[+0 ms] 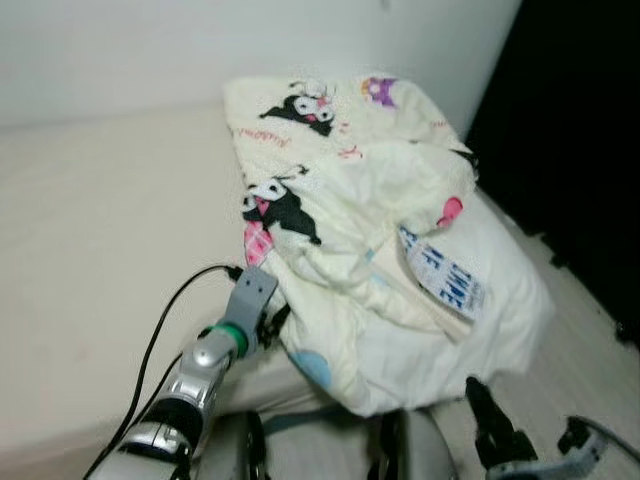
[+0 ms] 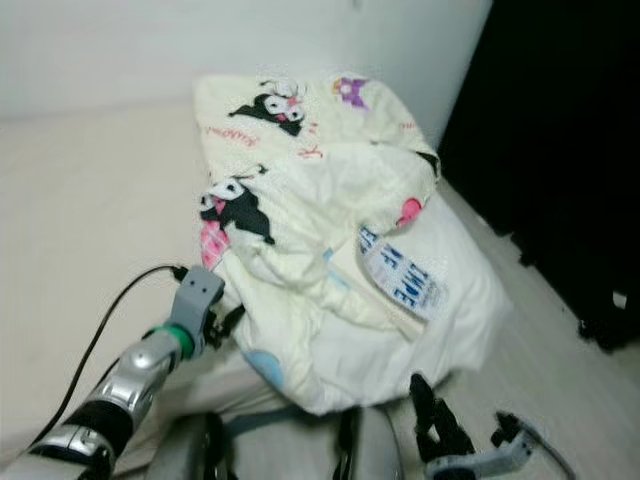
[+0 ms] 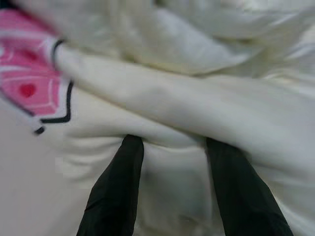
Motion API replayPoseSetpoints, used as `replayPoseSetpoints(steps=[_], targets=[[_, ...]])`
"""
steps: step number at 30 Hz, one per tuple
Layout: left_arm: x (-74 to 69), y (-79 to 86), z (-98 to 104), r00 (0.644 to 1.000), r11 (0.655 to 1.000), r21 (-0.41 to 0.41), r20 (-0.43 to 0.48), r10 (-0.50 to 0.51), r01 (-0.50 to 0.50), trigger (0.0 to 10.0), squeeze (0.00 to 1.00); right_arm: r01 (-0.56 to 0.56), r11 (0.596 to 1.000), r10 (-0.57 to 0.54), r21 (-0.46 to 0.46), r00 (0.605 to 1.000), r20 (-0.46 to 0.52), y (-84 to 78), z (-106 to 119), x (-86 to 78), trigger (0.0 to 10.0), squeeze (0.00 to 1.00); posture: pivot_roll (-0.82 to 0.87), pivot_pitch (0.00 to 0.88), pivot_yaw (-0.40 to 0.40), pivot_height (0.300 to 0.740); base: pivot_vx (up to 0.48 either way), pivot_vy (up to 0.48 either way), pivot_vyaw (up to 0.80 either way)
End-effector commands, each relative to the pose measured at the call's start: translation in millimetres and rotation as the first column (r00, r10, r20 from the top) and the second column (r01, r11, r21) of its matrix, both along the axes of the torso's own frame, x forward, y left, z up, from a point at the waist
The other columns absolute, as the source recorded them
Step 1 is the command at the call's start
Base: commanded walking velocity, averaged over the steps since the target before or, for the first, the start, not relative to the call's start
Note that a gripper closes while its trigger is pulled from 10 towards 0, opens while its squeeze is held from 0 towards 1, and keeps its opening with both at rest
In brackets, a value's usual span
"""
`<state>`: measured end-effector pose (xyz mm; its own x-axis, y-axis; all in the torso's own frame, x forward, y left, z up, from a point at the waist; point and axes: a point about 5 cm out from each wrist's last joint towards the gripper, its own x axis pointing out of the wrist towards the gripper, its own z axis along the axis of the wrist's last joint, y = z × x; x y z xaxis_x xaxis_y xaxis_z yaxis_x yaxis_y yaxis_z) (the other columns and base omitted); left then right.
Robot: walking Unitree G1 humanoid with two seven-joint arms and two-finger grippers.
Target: Clean up the room
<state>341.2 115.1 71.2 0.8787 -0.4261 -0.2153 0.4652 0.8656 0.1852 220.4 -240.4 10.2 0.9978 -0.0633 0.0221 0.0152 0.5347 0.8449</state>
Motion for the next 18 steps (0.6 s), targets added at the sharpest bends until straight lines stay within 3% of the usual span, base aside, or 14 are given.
replayPoseSetpoints(steps=[1, 9, 15, 18], targets=[[-4.5, 4.0, -7.1, 0.999, 1.0, 0.006, -0.036, -0.002, 0.003, 10.0, 0.0, -0.012, 0.999, 0.01, 0.048, 1.0, 0.026, 1.1, 2.2, 7.3, 10.0, 0.0, 0.0, 0.135, 0.084, 0.595, 0.0, 0.0, 0.0], [-4.8, 9.6, -5.2, 0.999, 0.999, -0.014, -0.035, 0.028, -0.028, 10.0, 0.0, -0.069, 0.992, 0.047, 0.103, 0.979, 0.199, -13.0, 41.0, 42.3, 10.0, 0.0, 0.02, 0.15, 0.079, 0.595, 0.0, 0.0, 0.0], [-5.6, 5.8, -1.6, 1.0, 1.0, -0.026, -0.024, 0.012, -0.013, 10.0, 0.0, -0.086, 0.984, 0.061, 0.158, 0.986, 0.157, -11.0, 33.1, 54.1, 10.0, 0.0, 0.04, 0.157, 0.077, 0.595, 0.0, 0.0, 0.0], [-2.8, 8.1, 10.2, 1.0, 0.999, -0.05, 0.01, 0.012, -0.011, 10.0, 0.0, -0.143, 0.972, 0.119, 0.187, 0.984, 0.133, 7.8, 22.6, 53.0, 10.0, 0.0, 0.06, 0.174, 0.083, 0.595, 0.0, 0.0, 0.0]])
